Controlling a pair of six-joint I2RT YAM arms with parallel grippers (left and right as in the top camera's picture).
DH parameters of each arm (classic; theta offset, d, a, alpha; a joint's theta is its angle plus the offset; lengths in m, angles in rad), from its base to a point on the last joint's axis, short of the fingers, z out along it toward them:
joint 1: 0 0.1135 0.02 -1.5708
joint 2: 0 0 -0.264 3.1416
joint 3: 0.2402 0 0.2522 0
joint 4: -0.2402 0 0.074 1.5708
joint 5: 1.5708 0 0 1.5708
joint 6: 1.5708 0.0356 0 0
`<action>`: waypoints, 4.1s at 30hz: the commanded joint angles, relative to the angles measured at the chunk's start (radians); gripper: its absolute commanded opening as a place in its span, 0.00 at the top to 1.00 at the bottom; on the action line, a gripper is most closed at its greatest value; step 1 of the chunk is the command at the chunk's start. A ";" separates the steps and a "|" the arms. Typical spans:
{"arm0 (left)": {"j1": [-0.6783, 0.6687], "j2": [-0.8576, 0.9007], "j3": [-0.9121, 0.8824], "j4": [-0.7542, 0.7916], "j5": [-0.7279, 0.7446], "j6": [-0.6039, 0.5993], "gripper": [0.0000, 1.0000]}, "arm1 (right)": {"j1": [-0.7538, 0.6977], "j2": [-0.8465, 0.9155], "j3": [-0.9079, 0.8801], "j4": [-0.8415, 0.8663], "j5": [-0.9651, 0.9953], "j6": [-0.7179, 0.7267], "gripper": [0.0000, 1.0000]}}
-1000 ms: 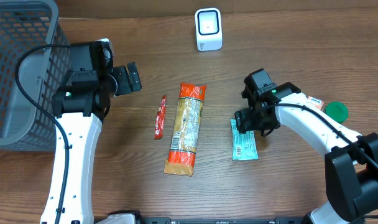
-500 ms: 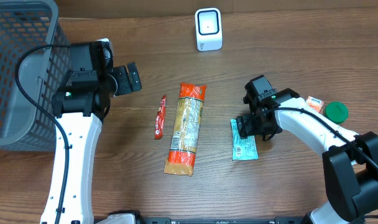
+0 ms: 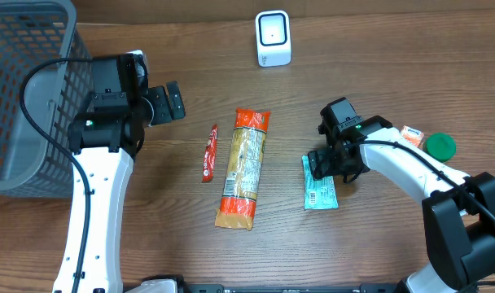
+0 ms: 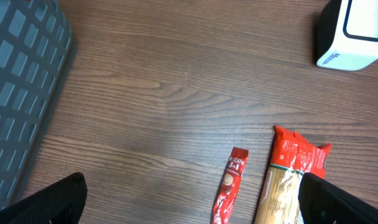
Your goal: Scan the item barcode
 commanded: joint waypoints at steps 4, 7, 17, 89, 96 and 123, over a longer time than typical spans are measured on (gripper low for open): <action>0.000 0.005 0.005 0.001 -0.013 0.013 0.00 | -0.017 0.005 -0.011 0.034 0.013 0.002 0.12; 0.000 0.005 0.005 0.001 -0.013 0.013 0.00 | -0.023 0.005 -0.011 0.032 0.011 0.003 0.14; 0.000 0.005 0.005 0.001 -0.013 0.013 0.00 | -0.023 0.006 -0.011 0.026 0.002 0.003 0.20; 0.000 0.005 0.005 0.001 -0.013 0.013 0.00 | -0.128 -0.108 -0.209 0.284 -0.209 0.028 0.72; 0.000 0.005 0.005 0.001 -0.013 0.013 0.00 | -0.130 -0.111 -0.209 0.257 -0.197 0.033 0.96; 0.000 0.005 0.005 0.001 -0.013 0.013 0.00 | -0.220 -0.208 -0.074 0.034 -0.179 0.211 0.53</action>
